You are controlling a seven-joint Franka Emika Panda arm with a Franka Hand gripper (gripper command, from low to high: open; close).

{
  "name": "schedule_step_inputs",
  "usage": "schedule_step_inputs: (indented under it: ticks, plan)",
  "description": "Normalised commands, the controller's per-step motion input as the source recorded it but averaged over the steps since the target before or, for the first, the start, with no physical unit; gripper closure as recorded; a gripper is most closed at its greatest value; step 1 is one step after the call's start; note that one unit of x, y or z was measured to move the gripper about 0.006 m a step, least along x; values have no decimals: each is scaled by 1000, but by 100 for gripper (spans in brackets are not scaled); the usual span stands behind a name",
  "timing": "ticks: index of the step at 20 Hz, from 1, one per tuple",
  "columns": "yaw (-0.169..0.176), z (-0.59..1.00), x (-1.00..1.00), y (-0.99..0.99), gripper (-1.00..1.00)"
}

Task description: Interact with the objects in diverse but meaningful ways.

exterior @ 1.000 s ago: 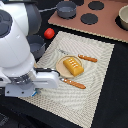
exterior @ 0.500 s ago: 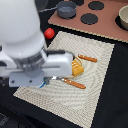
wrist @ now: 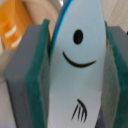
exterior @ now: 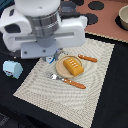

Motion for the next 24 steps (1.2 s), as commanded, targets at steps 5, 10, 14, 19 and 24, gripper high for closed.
schedule_step_inputs:
  ticks: [5, 10, 14, 19, 24]
  plan:
    - [23, 159, -83, 590, 100]
    - [44, 173, -50, 563, 100]
    - [37, 222, -17, 550, 100]
    - [13, 191, -77, 520, 100]
    - [9, 97, -159, 493, 100]
